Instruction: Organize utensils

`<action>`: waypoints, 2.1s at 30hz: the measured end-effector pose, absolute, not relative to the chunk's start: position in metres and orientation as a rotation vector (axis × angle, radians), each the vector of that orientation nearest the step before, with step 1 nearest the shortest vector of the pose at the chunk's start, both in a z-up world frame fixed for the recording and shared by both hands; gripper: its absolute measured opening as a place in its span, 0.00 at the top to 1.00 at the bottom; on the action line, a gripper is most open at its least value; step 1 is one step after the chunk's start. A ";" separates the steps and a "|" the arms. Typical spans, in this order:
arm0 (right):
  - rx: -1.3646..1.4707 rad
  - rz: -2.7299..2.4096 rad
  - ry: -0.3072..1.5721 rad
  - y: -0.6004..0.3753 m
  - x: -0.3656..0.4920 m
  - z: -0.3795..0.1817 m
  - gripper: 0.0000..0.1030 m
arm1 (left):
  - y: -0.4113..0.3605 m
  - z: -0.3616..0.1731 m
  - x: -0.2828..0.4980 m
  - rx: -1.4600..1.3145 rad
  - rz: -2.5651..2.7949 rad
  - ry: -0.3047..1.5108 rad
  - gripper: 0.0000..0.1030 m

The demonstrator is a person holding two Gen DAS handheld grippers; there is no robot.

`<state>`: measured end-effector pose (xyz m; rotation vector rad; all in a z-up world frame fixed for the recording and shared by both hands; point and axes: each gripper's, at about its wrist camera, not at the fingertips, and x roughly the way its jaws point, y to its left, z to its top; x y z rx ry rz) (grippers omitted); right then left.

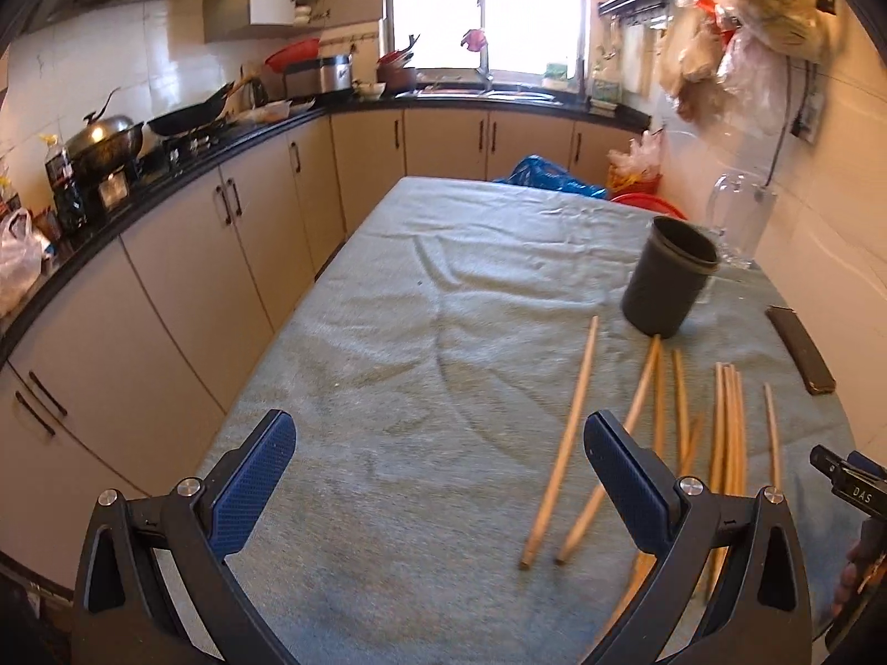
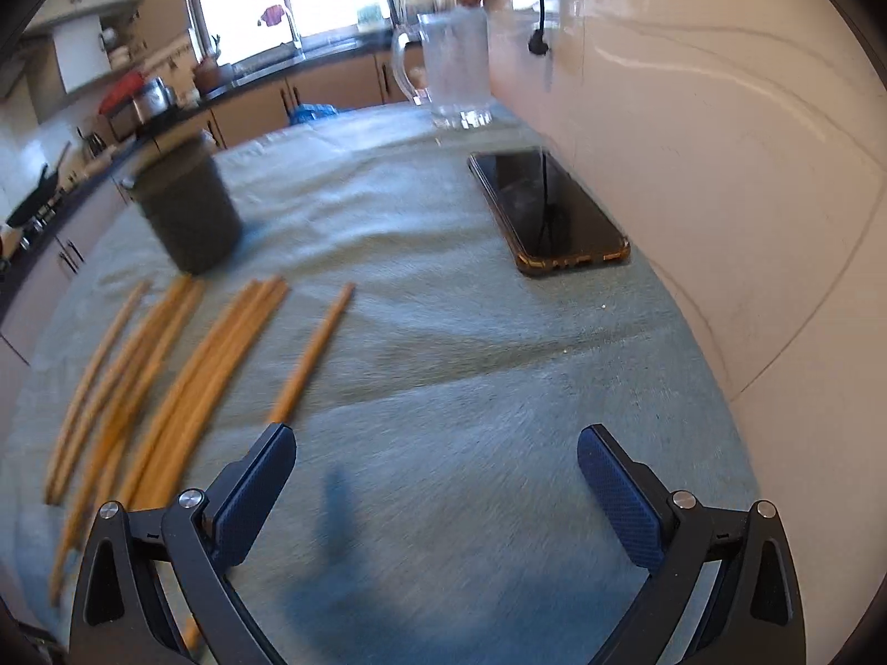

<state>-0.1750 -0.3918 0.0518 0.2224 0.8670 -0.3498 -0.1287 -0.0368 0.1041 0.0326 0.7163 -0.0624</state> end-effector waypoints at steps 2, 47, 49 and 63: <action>0.217 -0.341 0.824 -0.379 -0.184 0.065 0.01 | -0.042 0.109 -0.135 0.038 -0.076 0.702 0.00; 0.025 -0.413 0.505 -0.289 -0.253 0.142 0.00 | -0.072 0.140 -0.216 0.139 -0.171 0.472 0.00; 0.025 -0.413 0.514 -0.290 -0.252 0.140 0.00 | -0.072 0.138 -0.215 0.135 -0.173 0.483 0.00; 0.059 -0.410 0.591 -0.304 -0.238 0.119 0.00 | -0.079 0.123 -0.189 0.175 -0.168 0.552 0.00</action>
